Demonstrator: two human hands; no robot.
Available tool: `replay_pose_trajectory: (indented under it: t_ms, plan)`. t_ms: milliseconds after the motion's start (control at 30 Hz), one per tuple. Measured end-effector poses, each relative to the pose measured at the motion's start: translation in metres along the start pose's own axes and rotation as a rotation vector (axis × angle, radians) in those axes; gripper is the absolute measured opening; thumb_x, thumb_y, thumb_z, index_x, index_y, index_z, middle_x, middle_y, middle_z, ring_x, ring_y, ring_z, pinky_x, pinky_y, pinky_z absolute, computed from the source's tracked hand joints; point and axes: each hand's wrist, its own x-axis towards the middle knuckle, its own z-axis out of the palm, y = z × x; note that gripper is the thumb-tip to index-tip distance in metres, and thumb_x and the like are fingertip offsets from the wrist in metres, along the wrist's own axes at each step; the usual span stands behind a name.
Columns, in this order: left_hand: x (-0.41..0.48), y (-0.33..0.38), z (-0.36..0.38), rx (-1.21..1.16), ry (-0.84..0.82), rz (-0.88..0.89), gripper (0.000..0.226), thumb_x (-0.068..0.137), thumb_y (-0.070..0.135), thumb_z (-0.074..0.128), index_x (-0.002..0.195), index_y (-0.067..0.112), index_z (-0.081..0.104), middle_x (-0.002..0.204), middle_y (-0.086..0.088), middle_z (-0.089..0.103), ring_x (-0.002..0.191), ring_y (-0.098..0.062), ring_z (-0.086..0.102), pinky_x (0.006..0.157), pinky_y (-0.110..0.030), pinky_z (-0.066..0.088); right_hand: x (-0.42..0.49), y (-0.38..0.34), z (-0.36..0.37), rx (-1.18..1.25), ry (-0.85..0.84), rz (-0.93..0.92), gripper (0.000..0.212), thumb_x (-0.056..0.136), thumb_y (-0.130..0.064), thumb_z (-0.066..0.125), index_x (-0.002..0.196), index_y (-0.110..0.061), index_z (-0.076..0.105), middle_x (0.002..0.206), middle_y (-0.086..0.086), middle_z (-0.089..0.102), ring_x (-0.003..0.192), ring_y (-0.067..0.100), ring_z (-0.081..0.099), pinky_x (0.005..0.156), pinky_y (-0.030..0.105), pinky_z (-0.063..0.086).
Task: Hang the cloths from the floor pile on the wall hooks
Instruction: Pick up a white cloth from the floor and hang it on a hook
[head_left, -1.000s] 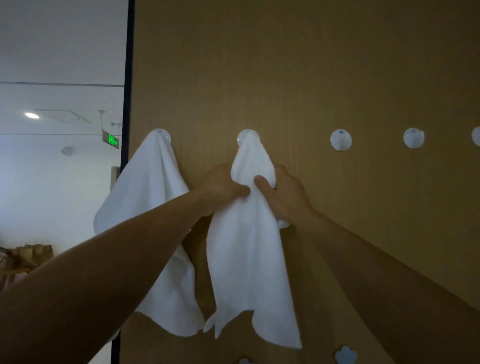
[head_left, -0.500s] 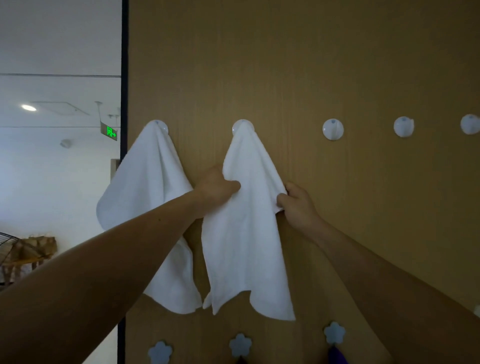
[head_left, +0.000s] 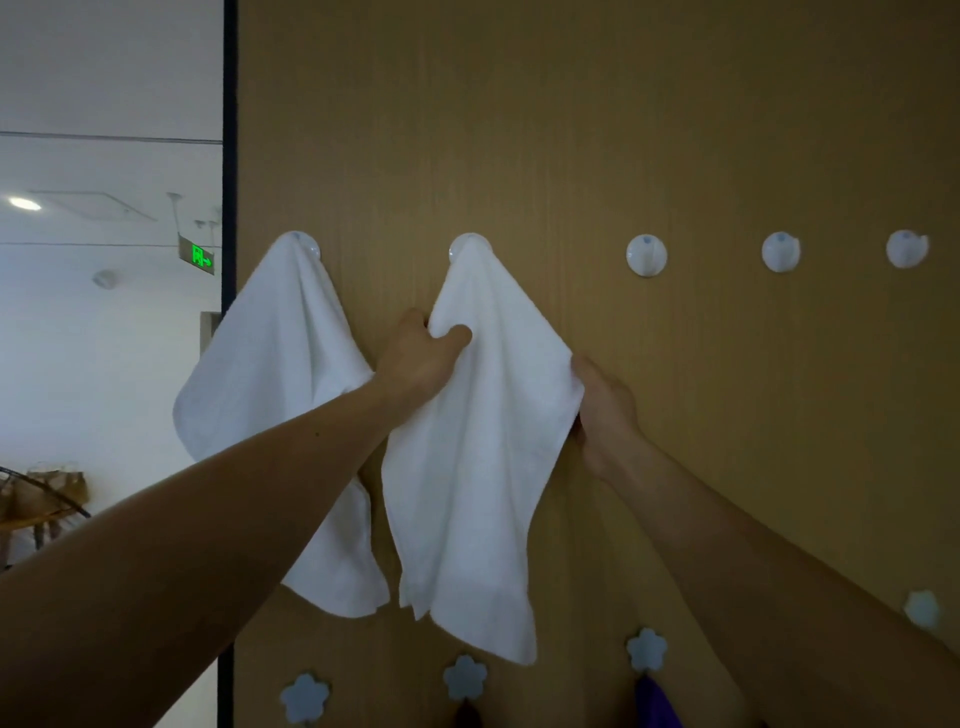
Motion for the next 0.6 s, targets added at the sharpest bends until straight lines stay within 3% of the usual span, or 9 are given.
replay_pose_trajectory:
  t_ms: [133, 233, 300, 400, 500, 600]
  plan:
    - [0.002, 0.003, 0.001, 0.069, 0.032, 0.048, 0.019, 0.094, 0.033, 0.048, 0.104, 0.017, 0.043, 0.085, 0.012, 0.046, 0.073, -0.003, 0.046, 0.055, -0.02, 0.033, -0.001, 0.007, -0.001, 0.086, -0.011, 0.008, 0.024, 0.094, -0.034, 0.06, 0.106, -0.015, 0.067, 0.1, 0.0, 0.072, 0.09, 0.017, 0.068, 0.07, 0.028, 0.055]
    - [-0.001, -0.001, 0.002, 0.101, 0.021, 0.065, 0.019, 0.097, 0.028, 0.042, 0.109, 0.013, 0.046, 0.089, 0.008, 0.048, 0.073, -0.004, 0.046, 0.056, -0.019, 0.032, -0.007, 0.019, -0.003, 0.154, -0.044, -0.002, 0.027, 0.093, -0.029, 0.064, 0.11, -0.009, 0.066, 0.106, 0.005, 0.072, 0.097, 0.021, 0.068, 0.084, 0.037, 0.056]
    - [-0.001, -0.002, 0.0, 0.107, 0.02, 0.068, 0.026, 0.098, 0.027, 0.041, 0.115, 0.009, 0.048, 0.092, 0.006, 0.049, 0.074, -0.006, 0.046, 0.056, -0.02, 0.033, -0.011, 0.025, -0.004, 0.066, -0.058, -0.062, 0.028, 0.092, -0.027, 0.064, 0.107, -0.004, 0.064, 0.107, 0.01, 0.07, 0.097, 0.025, 0.066, 0.086, 0.041, 0.054]
    - [0.0, -0.002, -0.002, 0.113, 0.012, 0.063, 0.03, 0.098, 0.027, 0.04, 0.12, 0.008, 0.047, 0.094, 0.005, 0.049, 0.075, -0.007, 0.047, 0.056, -0.02, 0.034, -0.014, 0.021, -0.002, -0.109, -0.127, -0.205, 0.01, 0.09, -0.019, 0.066, 0.093, -0.012, 0.06, 0.099, 0.01, 0.065, 0.088, 0.022, 0.063, 0.077, 0.036, 0.052]
    - [0.001, -0.002, -0.001, 0.116, 0.012, 0.066, 0.031, 0.097, 0.027, 0.04, 0.121, 0.008, 0.047, 0.092, 0.006, 0.048, 0.075, -0.005, 0.046, 0.056, -0.021, 0.034, -0.015, 0.012, -0.001, -0.159, -0.217, -0.317, 0.025, 0.085, -0.002, 0.066, 0.101, -0.021, 0.061, 0.107, 0.002, 0.067, 0.093, 0.016, 0.066, 0.077, 0.03, 0.055]
    - [0.001, -0.003, 0.001, 0.136, 0.02, 0.077, 0.03, 0.097, 0.027, 0.041, 0.119, 0.008, 0.048, 0.087, 0.009, 0.046, 0.073, -0.004, 0.045, 0.055, -0.019, 0.032, -0.019, 0.011, -0.001, -0.135, -0.241, -0.317, 0.021, 0.084, 0.0, 0.066, 0.097, -0.017, 0.065, 0.088, -0.005, 0.071, 0.075, 0.012, 0.067, 0.061, 0.023, 0.053]
